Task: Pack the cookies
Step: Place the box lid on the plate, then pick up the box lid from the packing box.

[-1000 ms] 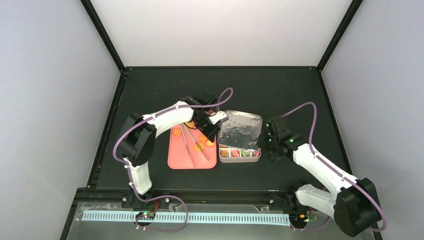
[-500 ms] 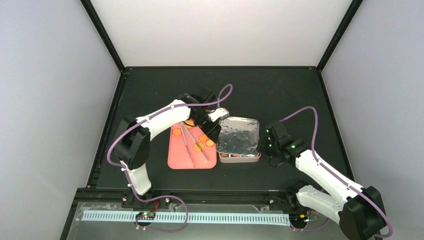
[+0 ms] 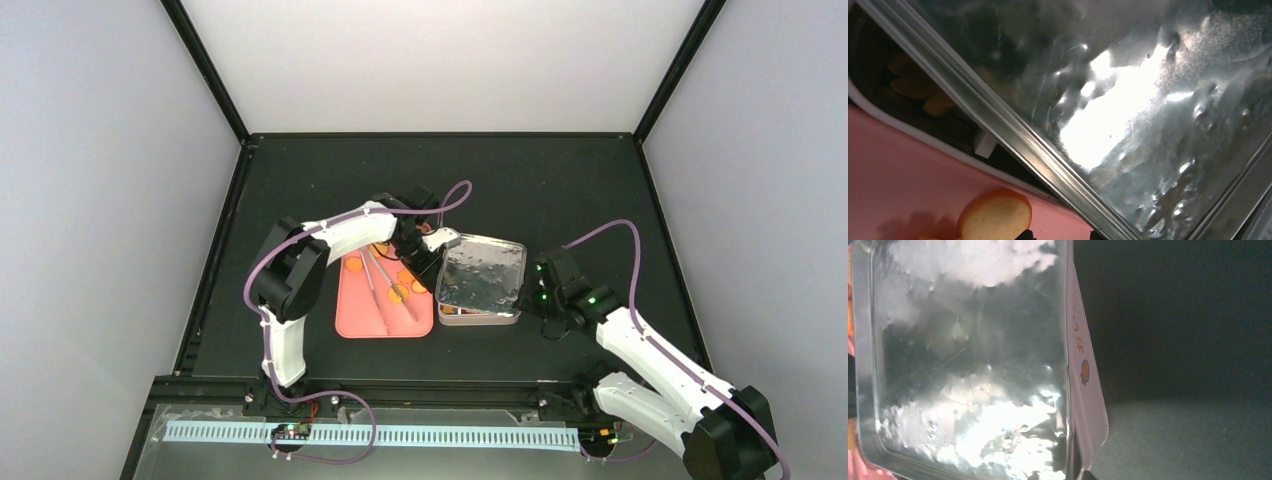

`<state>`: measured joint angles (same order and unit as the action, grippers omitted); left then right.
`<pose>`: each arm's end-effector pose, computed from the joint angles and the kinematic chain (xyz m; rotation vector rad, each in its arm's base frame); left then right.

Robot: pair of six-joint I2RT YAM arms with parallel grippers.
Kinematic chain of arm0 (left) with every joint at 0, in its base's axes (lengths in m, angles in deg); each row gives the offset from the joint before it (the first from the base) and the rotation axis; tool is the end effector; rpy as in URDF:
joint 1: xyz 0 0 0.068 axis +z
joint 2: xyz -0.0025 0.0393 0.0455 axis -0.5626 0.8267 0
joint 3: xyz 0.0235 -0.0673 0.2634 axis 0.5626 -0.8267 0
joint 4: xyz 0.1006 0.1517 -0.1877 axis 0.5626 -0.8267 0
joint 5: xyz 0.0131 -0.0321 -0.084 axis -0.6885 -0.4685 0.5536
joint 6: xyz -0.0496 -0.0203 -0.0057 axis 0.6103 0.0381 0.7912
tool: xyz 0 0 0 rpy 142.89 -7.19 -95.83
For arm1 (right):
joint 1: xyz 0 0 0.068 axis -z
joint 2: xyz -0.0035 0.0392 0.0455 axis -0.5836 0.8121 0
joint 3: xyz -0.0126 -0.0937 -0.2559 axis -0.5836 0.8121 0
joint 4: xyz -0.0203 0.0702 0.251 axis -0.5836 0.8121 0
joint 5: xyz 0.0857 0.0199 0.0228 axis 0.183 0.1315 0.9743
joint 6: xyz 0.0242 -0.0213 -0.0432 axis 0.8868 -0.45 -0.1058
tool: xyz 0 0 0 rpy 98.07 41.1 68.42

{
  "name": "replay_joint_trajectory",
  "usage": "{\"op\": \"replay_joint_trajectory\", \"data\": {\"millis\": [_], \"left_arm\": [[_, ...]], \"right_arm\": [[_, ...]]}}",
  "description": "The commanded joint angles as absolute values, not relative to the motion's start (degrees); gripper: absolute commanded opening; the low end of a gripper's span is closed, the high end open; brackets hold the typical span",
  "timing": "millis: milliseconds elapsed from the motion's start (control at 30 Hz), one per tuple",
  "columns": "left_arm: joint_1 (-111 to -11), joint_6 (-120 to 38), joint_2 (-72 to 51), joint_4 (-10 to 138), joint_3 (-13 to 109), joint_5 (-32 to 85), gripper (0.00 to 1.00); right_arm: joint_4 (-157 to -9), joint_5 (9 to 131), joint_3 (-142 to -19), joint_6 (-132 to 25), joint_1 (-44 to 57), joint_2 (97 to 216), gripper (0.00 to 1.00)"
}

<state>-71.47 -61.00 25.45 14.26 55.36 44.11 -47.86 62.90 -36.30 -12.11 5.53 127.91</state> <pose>0.2897 -0.2397 0.1764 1.2078 2.7372 -0.7363 0.1451 0.0853 0.1988 0.4062 2.6230 0.5159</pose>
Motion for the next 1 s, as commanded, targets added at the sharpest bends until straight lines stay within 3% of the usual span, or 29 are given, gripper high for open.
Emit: {"op": "replay_joint_trajectory", "data": {"millis": [0, 67, 167, 467, 733, 967], "left_arm": [[-71.7, -62.1, 25.7, 13.7, 58.0, 45.9, 0.30], [-71.8, -63.7, 25.1, 12.1, 58.2, 45.7, 0.31], [-71.5, -65.4, 23.5, 10.7, 57.3, 44.8, 0.35], [-71.1, -68.1, 19.2, 10.0, 57.9, 41.0, 0.43], [-71.2, -65.4, 24.7, 14.7, 62.4, 38.9, 0.41], [-73.2, -64.2, 28.3, 16.5, 62.9, 38.8, 0.38]], "right_arm": [[-46.5, 65.0, -37.8, -14.6, 5.1, 128.0, 0.30], [-45.3, 64.7, -39.9, -15.8, 5.2, 128.1, 0.45], [-44.1, 64.8, -43.4, -18.0, 6.5, 129.2, 0.53], [-53.2, 78.1, -45.7, -25.4, 20.8, 139.6, 0.58], [-67.9, 89.0, -43.0, -25.7, 26.3, 151.2, 0.60], [-78.4, 96.1, -36.6, -22.9, 28.0, 152.5, 0.55]]}}
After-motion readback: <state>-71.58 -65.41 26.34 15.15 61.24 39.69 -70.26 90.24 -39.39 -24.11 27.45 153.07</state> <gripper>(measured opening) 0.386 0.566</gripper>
